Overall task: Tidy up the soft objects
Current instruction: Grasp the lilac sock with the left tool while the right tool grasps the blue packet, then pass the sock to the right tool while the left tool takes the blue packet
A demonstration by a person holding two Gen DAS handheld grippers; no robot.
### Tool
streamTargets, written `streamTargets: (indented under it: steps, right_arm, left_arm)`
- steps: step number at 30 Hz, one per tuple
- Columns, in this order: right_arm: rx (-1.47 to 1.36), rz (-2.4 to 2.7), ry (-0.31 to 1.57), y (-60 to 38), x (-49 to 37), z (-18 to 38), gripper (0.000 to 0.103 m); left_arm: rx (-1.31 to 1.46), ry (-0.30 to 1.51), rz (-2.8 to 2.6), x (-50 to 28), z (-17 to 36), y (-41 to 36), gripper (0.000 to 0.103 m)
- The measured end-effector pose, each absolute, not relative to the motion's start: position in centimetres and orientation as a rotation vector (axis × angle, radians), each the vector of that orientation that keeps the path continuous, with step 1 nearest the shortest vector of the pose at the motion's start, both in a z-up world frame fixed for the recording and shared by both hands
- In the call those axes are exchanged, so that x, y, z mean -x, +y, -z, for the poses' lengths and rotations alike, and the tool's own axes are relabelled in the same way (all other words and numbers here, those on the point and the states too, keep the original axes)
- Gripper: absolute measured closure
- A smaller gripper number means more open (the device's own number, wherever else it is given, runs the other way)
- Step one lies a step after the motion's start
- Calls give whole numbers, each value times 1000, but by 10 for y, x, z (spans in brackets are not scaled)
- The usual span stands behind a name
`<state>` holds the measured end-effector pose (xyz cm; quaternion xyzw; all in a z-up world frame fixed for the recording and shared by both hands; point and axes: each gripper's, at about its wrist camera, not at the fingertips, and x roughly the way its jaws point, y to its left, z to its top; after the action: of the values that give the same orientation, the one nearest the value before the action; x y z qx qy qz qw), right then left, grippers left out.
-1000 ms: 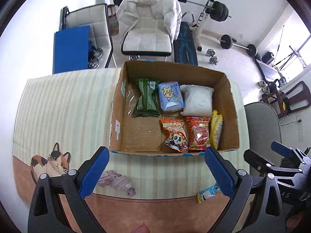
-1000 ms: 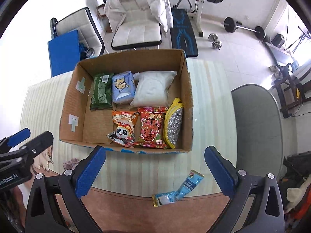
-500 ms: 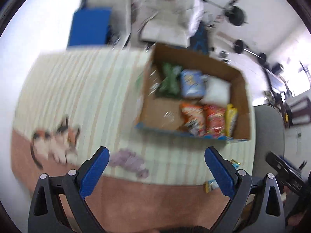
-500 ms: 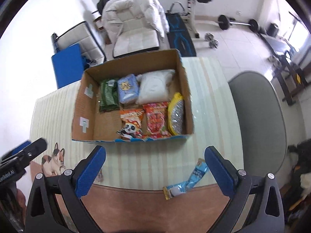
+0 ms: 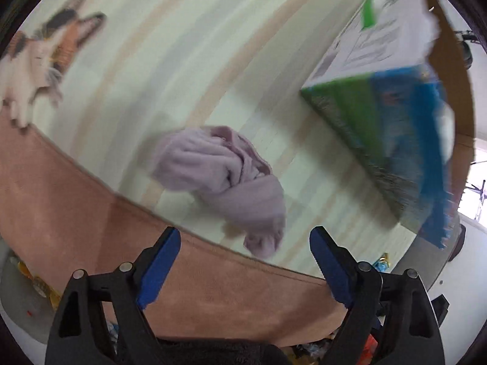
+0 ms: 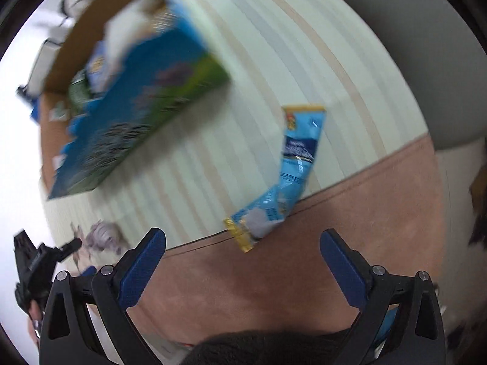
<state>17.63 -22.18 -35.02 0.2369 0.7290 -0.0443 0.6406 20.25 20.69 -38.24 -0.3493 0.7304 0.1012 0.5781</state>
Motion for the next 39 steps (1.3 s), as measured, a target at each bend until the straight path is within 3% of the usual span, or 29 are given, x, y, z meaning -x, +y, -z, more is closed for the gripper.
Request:
streamTargets:
  steps: [4,7,8,10,13,16,17,23,28,30,32,33,37,39]
  right_arm:
    - [-543,168,1706,-228,-177,386,6]
    - [-526,194,1735,-226,-179,405,10]
    - [-520,196,1743,-225,-180,410,19]
    - [-473,197,1766,-219,-181,418,29]
    - [-284,156,1766,-192,-189,416,45]
    - [-149,61,1767,-166,-186,413,72]
    - [-126,17,1779,-156,-183,413,76]
    - [-44,-154,1794,-110,-162,408,78]
    - [-63,-303,1830,-87,-150,411,76]
    - [-99,-303,1842,-87,-146,410,70]
    - [-116,-271,1809,-94,-145,401,39]
    - [-122,-255,1785,-100,-142,394,34]
    - [-172,-240,1704,-113,-136,361,32]
    - [-239,-284,1704,-113,-140,352,32]
  left_arm:
    - [795,1732,-267,-211,407,198,17]
    - [730,1722,-275,-217,408,188,28]
    - [681,1718,-260,-220,405,183,40]
    - [642,1710,-252,-221,401,177,50]
    - [499,1741,-192,-218,399,152,52]
    - [346,1764,-108,-207,398,114,52]
    - [310,1769,-78,-202,397,100,52]
    - [244,1777,36,-181,396,42,52]
    - [290,1772,53,-181,394,37,51]
    - [321,1772,77,-185,392,42,51]
    - [349,1780,117,-186,387,41,45]
    - [336,1784,120,-188,385,39,42]
    - [327,1755,49,-193,386,47,25]
    - [393,1738,1,-184,385,59,25]
